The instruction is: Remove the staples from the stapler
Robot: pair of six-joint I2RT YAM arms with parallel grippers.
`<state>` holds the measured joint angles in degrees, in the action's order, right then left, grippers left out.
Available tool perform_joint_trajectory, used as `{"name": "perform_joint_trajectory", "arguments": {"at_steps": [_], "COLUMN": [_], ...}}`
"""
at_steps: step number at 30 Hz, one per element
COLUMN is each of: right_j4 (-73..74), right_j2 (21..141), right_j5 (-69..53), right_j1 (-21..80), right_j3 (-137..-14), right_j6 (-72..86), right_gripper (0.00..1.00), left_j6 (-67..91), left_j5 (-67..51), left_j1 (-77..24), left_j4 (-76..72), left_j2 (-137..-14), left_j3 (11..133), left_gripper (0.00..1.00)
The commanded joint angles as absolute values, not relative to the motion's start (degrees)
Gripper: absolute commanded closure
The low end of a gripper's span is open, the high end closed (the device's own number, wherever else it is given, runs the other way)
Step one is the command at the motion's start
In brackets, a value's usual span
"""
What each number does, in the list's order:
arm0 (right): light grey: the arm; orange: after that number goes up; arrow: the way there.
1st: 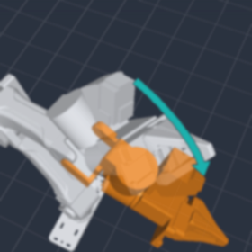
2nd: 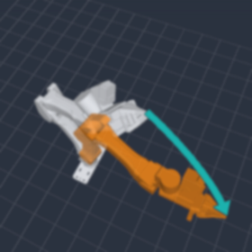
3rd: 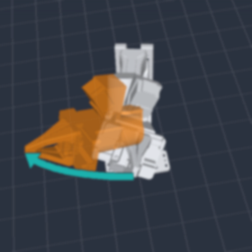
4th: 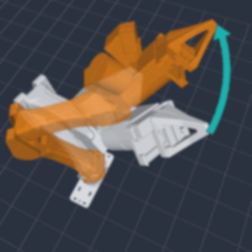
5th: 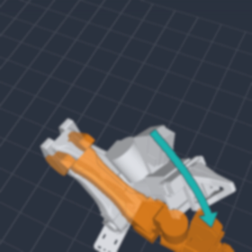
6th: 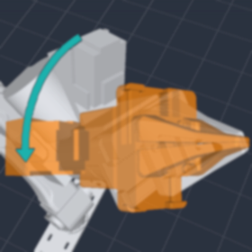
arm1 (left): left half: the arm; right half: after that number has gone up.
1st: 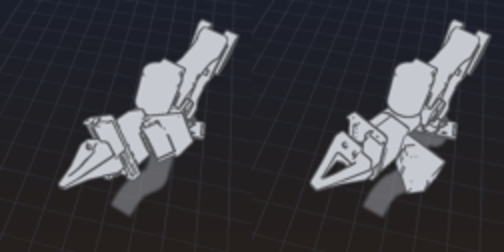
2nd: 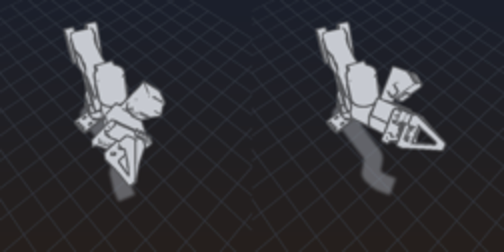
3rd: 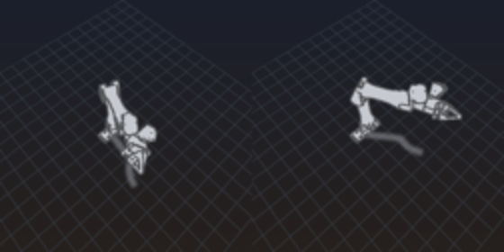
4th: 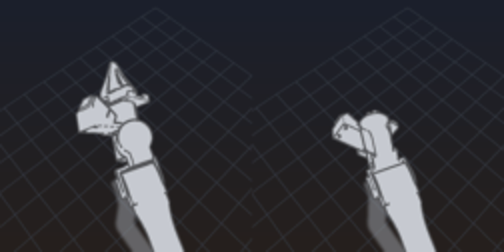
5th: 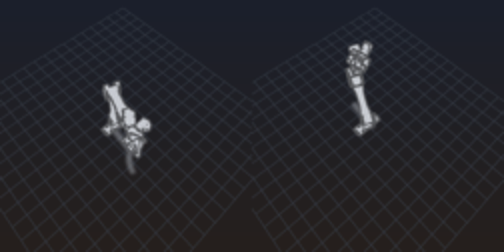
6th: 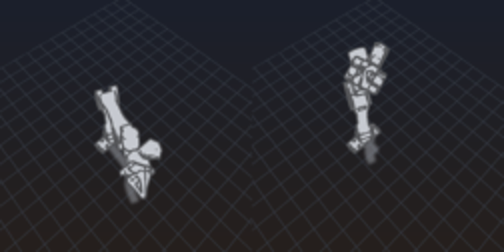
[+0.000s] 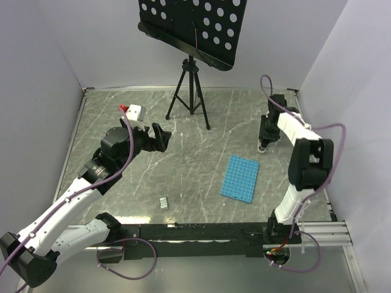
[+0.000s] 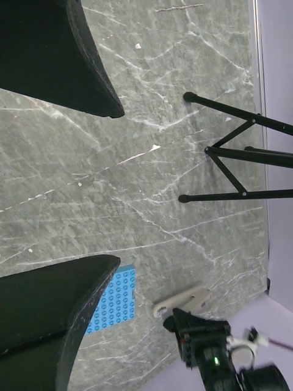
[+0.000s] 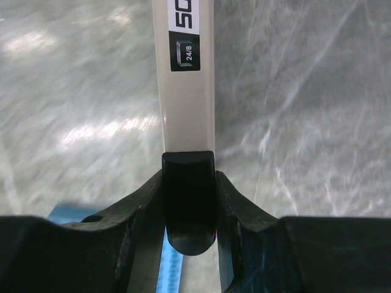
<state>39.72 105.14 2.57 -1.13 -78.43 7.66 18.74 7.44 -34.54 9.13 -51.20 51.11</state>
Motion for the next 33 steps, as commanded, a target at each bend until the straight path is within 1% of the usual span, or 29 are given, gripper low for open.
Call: {"name": "perform_joint_trajectory", "arguments": {"at_steps": [1, 4, 6, 10, 11, 13, 16, 17, 18, 19, 21, 22, 25, 27, 30, 33], "right_j4": [38.76, 38.67, 37.54, 33.95, 32.79, 28.85, 23.06, 21.72, 20.23, 17.26, 14.43, 11.8, 9.85, 9.05, 7.56, 4.75], "right_j2": [92.12, 86.59, 81.84, 72.09, 67.89, 61.56, 54.17, 52.66, 51.25, 49.07, 46.68, 46.32, 46.58, 47.46, 47.29, 47.37], "right_j5": [0.35, -5.17, -9.74, -14.57, -20.33, -24.85, -26.71, -26.81, -27.07, -26.98, -25.76, -25.4, -23.3, -22.59, -20.92, -19.51], "right_j1": [-0.7, -0.62, -0.26, 2.72, 3.33, 4.56, 10.35, 11.94, 15.26, 16.6, 20.98, 22.05, 25.57, 26.71, 29.61, 32.43], "right_j3": [-76.91, -73.75, -69.97, -61.28, -57.34, -53.72, -48.44, -46.6, -45.71, -44.05, -42.28, -40.8, -40.17, -40.69, -41.4, -41.04], "right_j6": [8.43, 9.23, 9.58, 11.68, 13.08, 14.76, 19.85, 22.73, 24.24, 25.74, 30.48, 33.28, 36.55, 37.44, 38.67, 39.81], "right_gripper": [1.0, 1.0, 1.0, 1.0, 1.0, 1.0, 1.0, 1.0, 1.0, 1.0, 1.0, 1.0, 1.0, 1.0, 1.0, 1.0], "left_j6": [19.24, 20.38, 21.79, 23.72, 24.69, 26.8, 33.39, 34.44, 37.06, 38.74, 43.49, 44.81, 49.74, 50.89, 49.75, 47.99], "left_j5": [8.26, 8.35, 8.0, 5.98, 5.19, 4.31, 0.81, -2.25, -9.77, -12.37, -19.03, -21.42, -26.18, -27.85, -26.46, -22.16], "left_j1": [-34.63, -34.63, -34.63, -34.54, -34.72, -34.72, -34.63, -34.63, -34.72, -34.72, -34.72, -34.8, -35.07, -35.85, -38.92, -42.87], "left_j4": [6.15, 6.68, 6.94, 8.17, 8.43, 8.35, 8.45, 5.91, 3.28, -1.71, -5.17, -9.45, -14.84, -16.35, -14.42, -12.58], "left_j2": [-51.33, -51.94, -52.29, -53.78, -54.75, -56.07, -59.67, -60.81, -61.34, -62.74, -64.41, -66.16, -69.42, -70.66, -71.81, -72.07], "left_j3": [50.98, 51.33, 51.68, 52.82, 53.08, 53.87, 56.25, 55.55, 53.37, 52.39, 50.1, 49.49, 46.85, 46.93, 47.99, 48.08], "left_gripper": [0.01, 0.02, 0.02, 0.01, 0.01, 0.02, 0.1, 0.12, 0.13, 0.16, 0.17, 0.18, 0.23, 0.25, 0.27, 0.29]}}
